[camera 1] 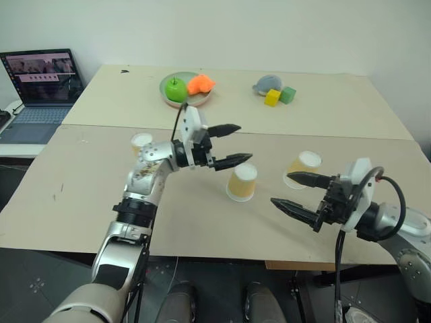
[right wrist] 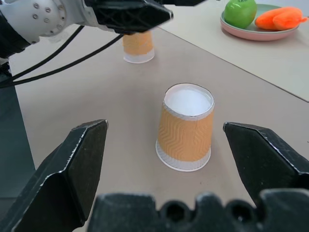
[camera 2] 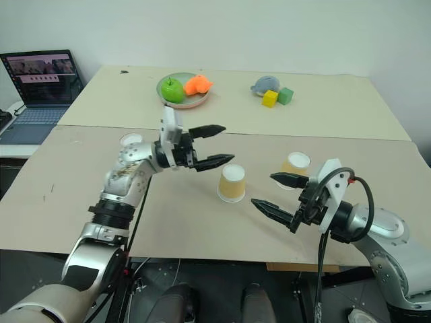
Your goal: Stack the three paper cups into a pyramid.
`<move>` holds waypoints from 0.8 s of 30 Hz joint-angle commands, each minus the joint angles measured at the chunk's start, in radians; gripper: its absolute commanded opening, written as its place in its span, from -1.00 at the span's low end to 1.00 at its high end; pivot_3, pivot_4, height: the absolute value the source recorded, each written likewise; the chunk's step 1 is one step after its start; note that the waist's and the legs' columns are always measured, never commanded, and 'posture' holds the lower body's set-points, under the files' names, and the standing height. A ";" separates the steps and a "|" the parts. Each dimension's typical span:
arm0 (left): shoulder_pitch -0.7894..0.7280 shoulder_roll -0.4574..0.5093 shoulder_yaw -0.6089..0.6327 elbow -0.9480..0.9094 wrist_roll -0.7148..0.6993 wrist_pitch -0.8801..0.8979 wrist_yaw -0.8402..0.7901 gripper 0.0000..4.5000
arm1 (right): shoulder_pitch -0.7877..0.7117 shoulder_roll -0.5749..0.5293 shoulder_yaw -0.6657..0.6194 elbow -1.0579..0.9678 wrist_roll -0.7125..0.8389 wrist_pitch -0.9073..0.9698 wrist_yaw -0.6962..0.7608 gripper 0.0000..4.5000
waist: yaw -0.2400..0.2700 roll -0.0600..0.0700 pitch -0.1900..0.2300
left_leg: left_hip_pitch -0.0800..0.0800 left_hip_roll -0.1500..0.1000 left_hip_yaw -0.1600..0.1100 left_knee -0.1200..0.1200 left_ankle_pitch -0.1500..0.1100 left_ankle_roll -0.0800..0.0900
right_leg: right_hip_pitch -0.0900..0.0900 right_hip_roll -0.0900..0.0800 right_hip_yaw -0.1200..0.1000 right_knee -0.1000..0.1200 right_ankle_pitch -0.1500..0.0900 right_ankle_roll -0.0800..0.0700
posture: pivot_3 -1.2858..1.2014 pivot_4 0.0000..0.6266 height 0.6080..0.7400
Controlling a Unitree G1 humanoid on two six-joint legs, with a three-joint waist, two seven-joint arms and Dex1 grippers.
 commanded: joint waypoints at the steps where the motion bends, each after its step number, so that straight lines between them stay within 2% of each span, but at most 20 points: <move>1: 0.046 -0.007 0.104 -0.175 -0.071 0.115 0.201 0.96 | -0.026 0.011 -0.005 0.000 0.019 -0.015 0.012 1.00 | 0.000 0.000 0.000 | 0.000 0.000 0.000 0.000 0.000 0.000 | 0.000 0.000 0.000 0.000 0.000 0.000 | 0.03 -0.52 0.06; 5: 0.149 -0.058 0.233 -0.241 0.013 0.099 0.549 0.96 | -0.037 0.032 0.025 0.009 0.006 -0.020 0.013 1.00 | 0.002 0.000 0.000 | 0.001 0.000 -0.001 0.000 0.000 0.000 | 0.001 0.000 0.000 0.000 0.000 0.000 | 0.03 -0.52 0.06; 11: 0.211 -0.088 0.299 -0.317 0.112 0.150 0.871 0.96 | -0.056 0.043 0.050 0.030 -0.008 -0.027 0.030 1.00 | 0.006 -0.001 0.001 | 0.002 0.000 -0.001 0.000 0.000 0.000 | 0.003 0.000 -0.001 0.000 0.000 0.000 | 0.03 -0.52 0.06; 15: 0.235 -0.089 0.328 -0.309 0.136 0.161 0.972 0.96 | -0.071 0.054 0.060 0.038 -0.009 -0.029 0.034 1.00 | 0.006 -0.001 0.001 | 0.002 -0.001 -0.002 0.000 0.000 0.000 | 0.004 -0.001 -0.001 -0.001 0.000 0.000 | 0.03 -0.52 0.06; 24: 0.229 -0.051 0.312 -0.254 0.167 0.128 1.001 0.96 | -0.065 0.056 0.047 0.037 -0.013 -0.031 0.037 1.00 | 0.005 -0.001 0.001 | 0.002 -0.001 -0.002 0.000 0.000 0.000 | 0.003 -0.001 -0.002 -0.001 0.000 0.000 | 0.03 -0.52 0.06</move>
